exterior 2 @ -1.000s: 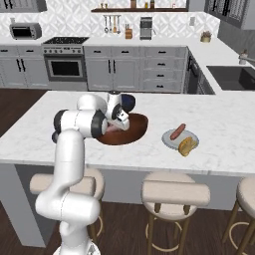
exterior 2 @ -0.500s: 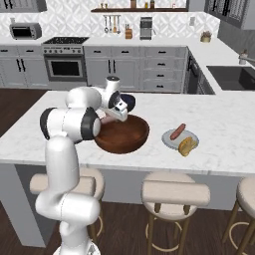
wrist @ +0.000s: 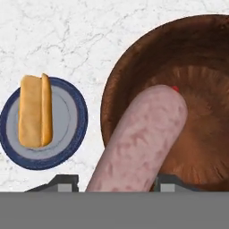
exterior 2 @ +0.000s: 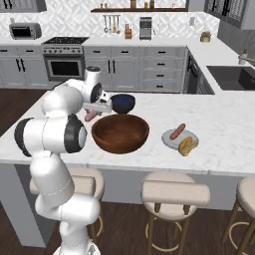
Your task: Place one bun and one sausage from the bowl on each plate.
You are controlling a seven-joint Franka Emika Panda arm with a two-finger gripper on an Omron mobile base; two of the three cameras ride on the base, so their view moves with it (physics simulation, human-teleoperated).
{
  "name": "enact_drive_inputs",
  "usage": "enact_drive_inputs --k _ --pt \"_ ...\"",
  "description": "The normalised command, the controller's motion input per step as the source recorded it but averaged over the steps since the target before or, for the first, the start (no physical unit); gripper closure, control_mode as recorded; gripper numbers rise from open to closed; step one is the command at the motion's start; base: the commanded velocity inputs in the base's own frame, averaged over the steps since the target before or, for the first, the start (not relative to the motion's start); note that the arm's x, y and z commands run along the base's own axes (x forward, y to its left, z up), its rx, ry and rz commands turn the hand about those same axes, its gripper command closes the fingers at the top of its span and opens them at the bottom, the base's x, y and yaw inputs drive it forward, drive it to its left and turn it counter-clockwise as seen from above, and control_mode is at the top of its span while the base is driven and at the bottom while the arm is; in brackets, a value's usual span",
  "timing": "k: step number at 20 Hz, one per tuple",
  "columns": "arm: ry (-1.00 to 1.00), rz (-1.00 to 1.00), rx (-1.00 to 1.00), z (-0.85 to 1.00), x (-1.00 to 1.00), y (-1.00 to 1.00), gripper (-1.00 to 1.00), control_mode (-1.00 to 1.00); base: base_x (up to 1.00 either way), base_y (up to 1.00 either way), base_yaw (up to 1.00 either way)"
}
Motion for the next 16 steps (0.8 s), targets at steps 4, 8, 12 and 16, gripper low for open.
enact_drive_inputs --k 4,8,12,16 --pt "0.00 0.51 -0.26 0.13 -0.55 1.00 1.00 -1.00 0.00 0.00 0.00" --pt "0.11 0.29 -0.29 0.03 -0.06 1.00 1.00 -1.00 0.00 0.00 0.00" --pt "0.15 0.24 -0.27 -0.32 0.00 1.00 1.00 -1.00 0.00 0.00 0.00" --pt "0.11 0.26 -0.25 -0.54 0.00 1.00 1.00 -1.00 0.00 0.00 0.00"
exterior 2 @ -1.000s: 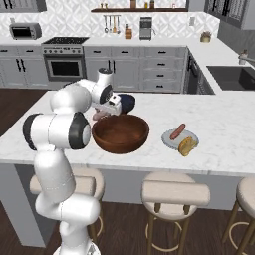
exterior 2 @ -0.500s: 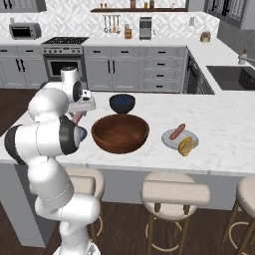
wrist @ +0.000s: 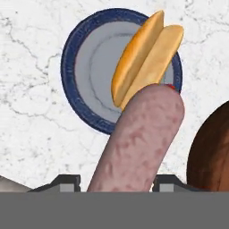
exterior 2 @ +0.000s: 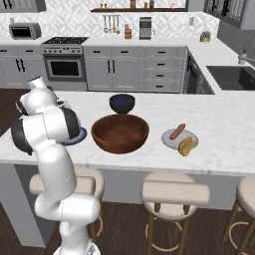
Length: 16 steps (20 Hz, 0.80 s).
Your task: Place one bun and one sausage from the bowl on each plate.
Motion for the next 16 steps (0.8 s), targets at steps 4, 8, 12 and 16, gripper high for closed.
enact_drive_inputs --k 4,8,12,16 --pt "0.06 0.20 -0.13 -0.65 0.05 1.00 1.00 -1.00 0.00 0.00 0.00" --pt "0.07 0.17 0.00 -0.56 0.37 0.38 1.00 -1.00 0.00 0.00 0.00" --pt "0.00 0.01 0.00 -0.58 0.50 0.00 1.00 -1.00 0.00 0.00 0.00" --pt "0.00 0.00 -0.01 -0.39 0.25 -0.19 1.00 -1.00 0.00 0.00 0.00"
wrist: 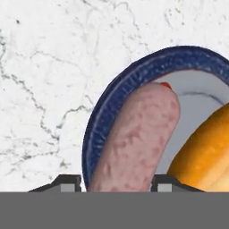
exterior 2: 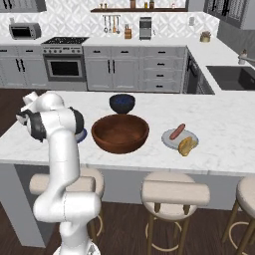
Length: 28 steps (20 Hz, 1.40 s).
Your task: Place one bun and one sausage from the bowl on each plate.
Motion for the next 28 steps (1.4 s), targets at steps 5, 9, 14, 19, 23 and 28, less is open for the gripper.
enact_drive_inputs --k 5,9,14,19,23,28 --pt "-0.04 -0.03 0.00 -0.12 0.02 -0.56 -1.00 -1.00 0.00 0.00 0.00" --pt "-0.09 0.00 0.00 0.02 0.05 -0.13 -1.00 -1.00 0.00 0.00 0.00" --pt "-0.13 0.00 0.00 0.24 0.11 0.03 -1.00 -1.00 0.00 0.00 0.00" --pt "-0.27 0.00 0.06 0.74 -0.47 -0.35 -1.00 -1.00 0.00 0.00 0.00" --pt "-0.52 0.00 0.17 0.65 -1.00 -1.00 -1.00 -1.00 0.00 0.00 0.00" --pt "-0.59 0.00 0.21 0.81 -1.00 -0.99 -1.00 -1.00 0.00 0.00 0.00"
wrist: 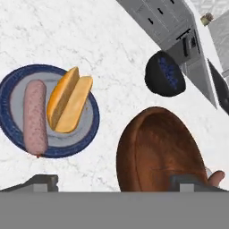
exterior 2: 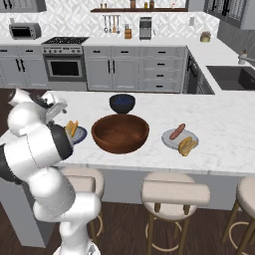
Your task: Place one bun and one sausage from the bowl on each plate.
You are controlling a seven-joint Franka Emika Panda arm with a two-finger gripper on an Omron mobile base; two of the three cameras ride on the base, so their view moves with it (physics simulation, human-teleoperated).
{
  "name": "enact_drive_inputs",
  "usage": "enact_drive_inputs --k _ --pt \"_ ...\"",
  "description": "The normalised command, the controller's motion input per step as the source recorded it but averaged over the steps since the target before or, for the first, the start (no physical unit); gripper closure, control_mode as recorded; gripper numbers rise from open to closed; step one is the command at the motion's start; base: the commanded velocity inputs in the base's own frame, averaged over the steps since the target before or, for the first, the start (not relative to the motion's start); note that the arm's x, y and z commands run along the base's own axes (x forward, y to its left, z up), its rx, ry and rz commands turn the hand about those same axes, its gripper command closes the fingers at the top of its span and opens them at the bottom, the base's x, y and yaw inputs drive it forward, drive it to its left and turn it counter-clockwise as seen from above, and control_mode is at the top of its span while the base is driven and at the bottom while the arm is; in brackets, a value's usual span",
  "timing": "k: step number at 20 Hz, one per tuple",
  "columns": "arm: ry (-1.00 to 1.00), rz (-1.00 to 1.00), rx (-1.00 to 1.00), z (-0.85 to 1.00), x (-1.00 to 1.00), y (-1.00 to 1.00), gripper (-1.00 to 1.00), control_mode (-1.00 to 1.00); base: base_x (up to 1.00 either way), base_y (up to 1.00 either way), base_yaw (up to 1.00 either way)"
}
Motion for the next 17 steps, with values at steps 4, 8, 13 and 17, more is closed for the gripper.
enact_drive_inputs --k 4,8,13,17 --pt "-0.68 0.00 0.21 1.00 -1.00 -0.96 -1.00 -1.00 0.00 0.00 0.00" --pt "-0.56 -0.08 0.14 1.00 -0.90 -0.46 -1.00 -1.00 0.00 0.00 0.00" --pt "-0.47 0.07 0.29 1.00 -0.86 -0.77 -1.00 -1.00 0.00 0.00 0.00" --pt "-0.44 0.02 0.23 1.00 -0.83 -0.47 -1.00 -1.00 0.00 0.00 0.00"
